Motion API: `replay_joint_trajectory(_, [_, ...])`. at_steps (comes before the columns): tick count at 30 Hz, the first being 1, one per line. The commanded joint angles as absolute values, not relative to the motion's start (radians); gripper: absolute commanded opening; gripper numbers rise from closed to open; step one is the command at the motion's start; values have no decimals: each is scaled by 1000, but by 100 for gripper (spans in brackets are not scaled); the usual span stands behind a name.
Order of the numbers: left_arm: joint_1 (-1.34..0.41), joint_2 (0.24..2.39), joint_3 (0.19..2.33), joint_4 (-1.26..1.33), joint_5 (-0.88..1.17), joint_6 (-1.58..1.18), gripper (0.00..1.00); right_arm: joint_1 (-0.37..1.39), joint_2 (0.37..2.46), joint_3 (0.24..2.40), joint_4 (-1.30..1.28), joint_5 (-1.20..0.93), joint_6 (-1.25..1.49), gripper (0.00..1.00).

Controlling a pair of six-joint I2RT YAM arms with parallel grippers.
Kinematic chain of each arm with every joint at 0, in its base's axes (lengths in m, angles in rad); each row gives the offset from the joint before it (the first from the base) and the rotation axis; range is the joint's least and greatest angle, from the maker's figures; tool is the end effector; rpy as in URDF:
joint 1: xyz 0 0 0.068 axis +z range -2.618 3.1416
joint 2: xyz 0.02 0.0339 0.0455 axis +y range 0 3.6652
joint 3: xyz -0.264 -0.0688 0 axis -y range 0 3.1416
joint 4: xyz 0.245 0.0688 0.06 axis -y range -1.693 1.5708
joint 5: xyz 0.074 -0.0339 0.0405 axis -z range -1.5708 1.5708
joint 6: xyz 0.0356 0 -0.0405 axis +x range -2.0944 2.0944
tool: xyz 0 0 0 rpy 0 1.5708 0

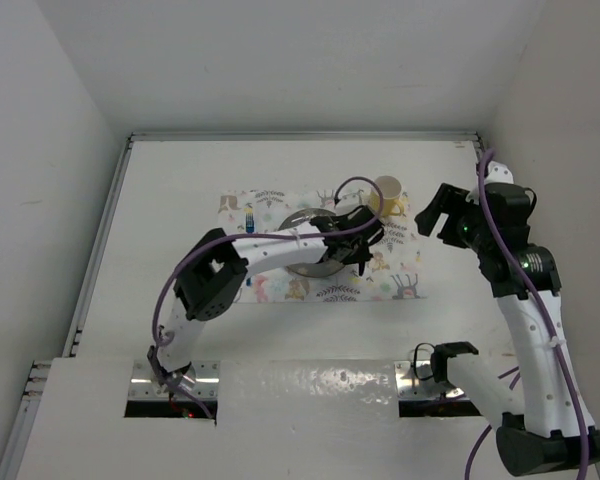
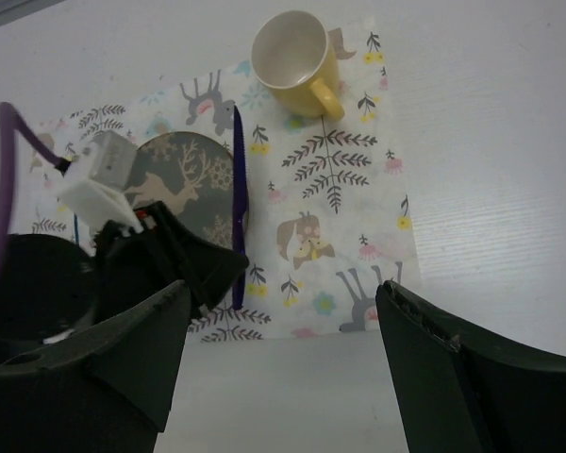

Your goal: Set the dinner table for one person

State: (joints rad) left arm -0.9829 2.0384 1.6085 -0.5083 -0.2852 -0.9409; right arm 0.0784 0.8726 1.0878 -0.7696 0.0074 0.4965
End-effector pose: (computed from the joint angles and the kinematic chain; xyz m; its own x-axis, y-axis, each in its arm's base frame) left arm 0.2583 -0.3694 0.2144 -0.8342 -0.1466 -0.5316 0.0546 0.9373 -0.3441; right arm 0.1695 0.0131 0.3690 -0.4958 0.4389 -0.7494 0.1867 0.8966 0.4016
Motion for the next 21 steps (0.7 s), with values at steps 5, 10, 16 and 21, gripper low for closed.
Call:
replay_joint_trajectory(5, [-1015, 2178, 1744, -430, -308, -1014, 0, 81, 833, 1049, -769, 37, 499, 79])
replay_joint_trajectory(10, [-1019, 2215, 1756, -371, -316, -1032, 0, 81, 825, 1032, -772, 31, 491, 79])
replay_joint_trajectory(16, [-1023, 2304, 1825, -370, -285, -1032, 0, 81, 822, 1028, -779, 41, 479, 79])
replay_joint_trajectory(21, [-1028, 2345, 1833, -348, -262, -1058, 0, 81, 821, 1020, -776, 31, 479, 79])
